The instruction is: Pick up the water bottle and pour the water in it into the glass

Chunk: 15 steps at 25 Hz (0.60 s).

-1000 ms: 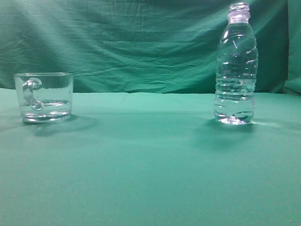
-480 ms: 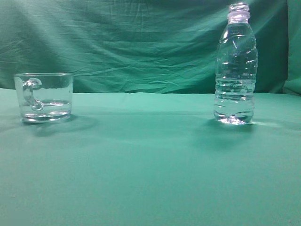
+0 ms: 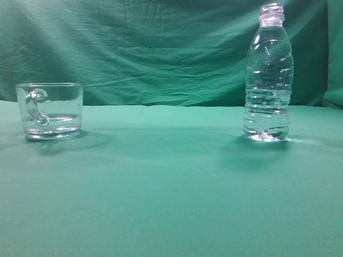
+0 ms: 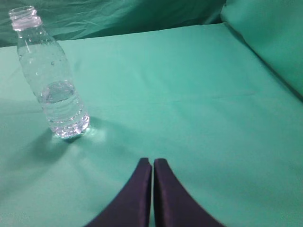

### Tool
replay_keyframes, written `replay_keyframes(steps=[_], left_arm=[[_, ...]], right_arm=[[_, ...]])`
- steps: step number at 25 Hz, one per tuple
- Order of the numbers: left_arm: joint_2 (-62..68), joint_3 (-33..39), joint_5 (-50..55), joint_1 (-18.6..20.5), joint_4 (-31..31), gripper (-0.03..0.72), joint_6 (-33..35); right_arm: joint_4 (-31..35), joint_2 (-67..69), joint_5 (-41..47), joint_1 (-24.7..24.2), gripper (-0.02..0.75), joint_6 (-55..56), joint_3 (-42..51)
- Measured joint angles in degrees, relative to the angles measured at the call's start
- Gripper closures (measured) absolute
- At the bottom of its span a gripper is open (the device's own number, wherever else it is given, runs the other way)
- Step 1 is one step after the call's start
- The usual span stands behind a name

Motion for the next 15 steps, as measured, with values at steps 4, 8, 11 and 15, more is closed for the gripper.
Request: replay_keyframes(steps=[4,8,11,15], left_arm=[[0.00,0.00,0.00,0.00,0.00,0.688,0.00],[0.00,0.00,0.00,0.00,0.00,0.688,0.00],[0.00,0.00,0.00,0.00,0.00,0.688,0.00],[0.00,0.00,0.00,0.00,0.00,0.688,0.00]], right_arm=[[0.10,0.00,0.73,0.00,0.738,-0.33,0.00],[0.10,0.00,0.84,0.00,0.738,-0.35,0.00],[0.10,0.00,0.97,0.00,0.738,-0.35,0.00],[0.10,0.00,0.97,0.00,0.738,-0.35,0.00]])
